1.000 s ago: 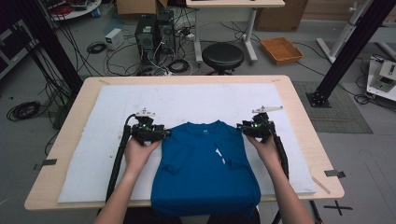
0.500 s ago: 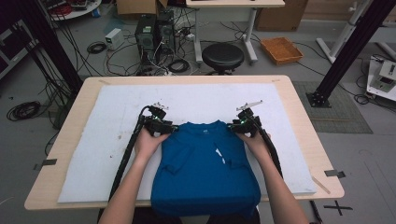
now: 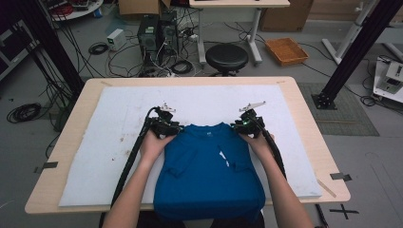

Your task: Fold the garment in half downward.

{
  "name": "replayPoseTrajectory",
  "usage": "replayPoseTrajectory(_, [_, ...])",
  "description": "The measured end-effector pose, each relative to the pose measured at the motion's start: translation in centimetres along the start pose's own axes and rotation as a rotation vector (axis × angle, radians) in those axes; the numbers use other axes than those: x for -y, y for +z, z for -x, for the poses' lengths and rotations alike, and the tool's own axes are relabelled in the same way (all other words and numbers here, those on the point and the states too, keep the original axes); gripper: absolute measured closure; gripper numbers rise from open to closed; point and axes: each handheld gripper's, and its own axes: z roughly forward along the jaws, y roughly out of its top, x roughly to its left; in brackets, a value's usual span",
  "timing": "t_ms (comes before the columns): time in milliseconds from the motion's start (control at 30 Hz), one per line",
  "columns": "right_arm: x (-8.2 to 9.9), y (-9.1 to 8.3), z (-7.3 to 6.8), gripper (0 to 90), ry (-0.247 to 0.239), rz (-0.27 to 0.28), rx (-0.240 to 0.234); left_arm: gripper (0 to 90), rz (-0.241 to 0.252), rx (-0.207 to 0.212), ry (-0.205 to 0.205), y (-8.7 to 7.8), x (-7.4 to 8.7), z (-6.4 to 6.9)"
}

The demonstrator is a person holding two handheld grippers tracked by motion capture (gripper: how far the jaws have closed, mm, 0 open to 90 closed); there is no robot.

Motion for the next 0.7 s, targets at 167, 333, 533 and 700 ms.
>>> replayPoseTrajectory(167, [-0.1,0.4,-0.7,75.4,-0.041,-0.019,0.007,72.8,-0.016,-0.022,0.030,0.1,0.0,0.5])
replayPoseTrajectory(333, [-0.2,0.3,-1.4,86.6,-0.080,-0.030,0.014,85.9,-0.024,-0.040,0.081,0.2,-0.1,1.3])
replayPoseTrajectory(533, [-0.1,0.0,-0.9,87.7,-0.047,-0.010,-0.006,87.7,-0.004,-0.004,0.048,0.0,-0.1,0.7])
replayPoseTrajectory(700, [-0.6,-0.4,-0.1,90.0,-0.004,0.040,-0.023,88.0,0.035,0.007,0.026,-0.3,-0.4,-0.3])
